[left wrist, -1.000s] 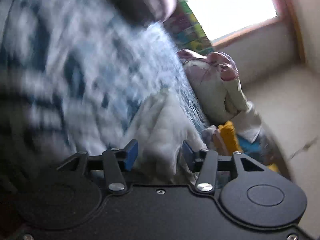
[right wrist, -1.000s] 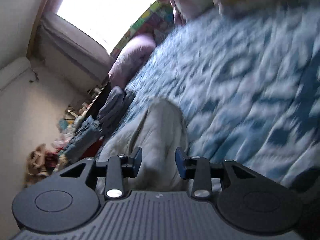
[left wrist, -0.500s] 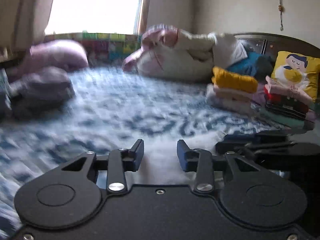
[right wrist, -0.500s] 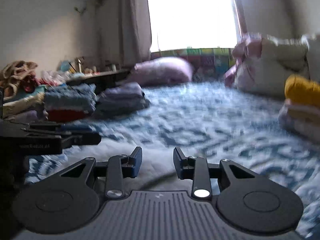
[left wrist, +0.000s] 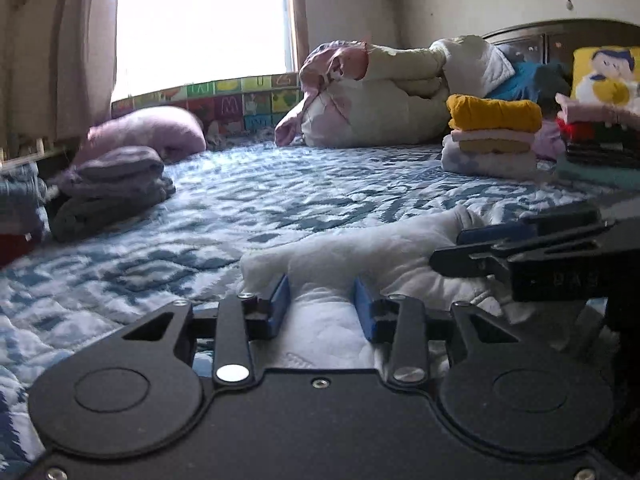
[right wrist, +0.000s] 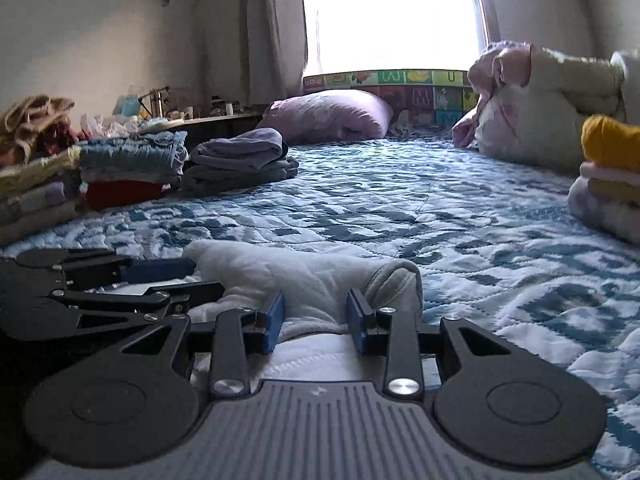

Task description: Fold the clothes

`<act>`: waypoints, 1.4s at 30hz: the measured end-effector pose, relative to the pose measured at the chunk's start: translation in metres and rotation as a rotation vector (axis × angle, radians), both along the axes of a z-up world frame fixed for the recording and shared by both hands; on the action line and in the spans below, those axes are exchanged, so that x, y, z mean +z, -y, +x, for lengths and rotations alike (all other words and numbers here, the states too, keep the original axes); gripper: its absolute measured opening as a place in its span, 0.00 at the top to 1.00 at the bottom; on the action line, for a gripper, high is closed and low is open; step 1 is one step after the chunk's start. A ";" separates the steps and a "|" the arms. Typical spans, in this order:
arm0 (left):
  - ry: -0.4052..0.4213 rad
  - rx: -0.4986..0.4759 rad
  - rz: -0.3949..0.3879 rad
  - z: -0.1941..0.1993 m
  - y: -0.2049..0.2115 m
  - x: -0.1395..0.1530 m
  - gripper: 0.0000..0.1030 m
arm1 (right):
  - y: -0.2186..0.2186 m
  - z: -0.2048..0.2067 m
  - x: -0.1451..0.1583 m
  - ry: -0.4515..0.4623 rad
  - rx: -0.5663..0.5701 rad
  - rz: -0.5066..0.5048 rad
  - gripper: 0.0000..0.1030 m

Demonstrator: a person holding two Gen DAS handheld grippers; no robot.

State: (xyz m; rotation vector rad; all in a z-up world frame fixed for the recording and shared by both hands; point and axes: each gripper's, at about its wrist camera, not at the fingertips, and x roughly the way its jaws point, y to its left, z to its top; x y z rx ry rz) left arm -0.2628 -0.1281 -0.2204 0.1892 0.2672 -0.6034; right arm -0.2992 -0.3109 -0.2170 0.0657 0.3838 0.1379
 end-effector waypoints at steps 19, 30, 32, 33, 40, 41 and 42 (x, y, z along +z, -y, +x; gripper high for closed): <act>-0.741 0.141 -0.695 0.038 -0.130 0.022 0.12 | 0.080 -0.045 0.003 -0.130 -0.128 0.685 0.27; -0.813 0.058 -0.614 0.044 -0.093 0.007 0.18 | 0.070 -0.021 -0.029 -0.260 -0.085 0.789 0.28; -0.810 0.043 -0.582 0.044 -0.085 0.006 0.33 | 0.067 -0.021 -0.028 -0.271 -0.072 0.780 0.33; -0.809 0.035 -0.565 0.044 -0.080 0.005 0.33 | 0.065 -0.021 -0.028 -0.275 -0.073 0.778 0.34; -0.822 0.026 -0.573 0.053 -0.076 -0.003 0.34 | 0.049 -0.018 -0.026 -0.250 -0.071 0.662 0.30; -0.813 0.025 -0.564 0.052 -0.075 -0.002 0.35 | 0.046 -0.017 -0.025 -0.246 -0.066 0.642 0.30; -0.804 0.024 -0.556 0.051 -0.073 -0.001 0.35 | 0.043 -0.016 -0.023 -0.242 -0.063 0.624 0.31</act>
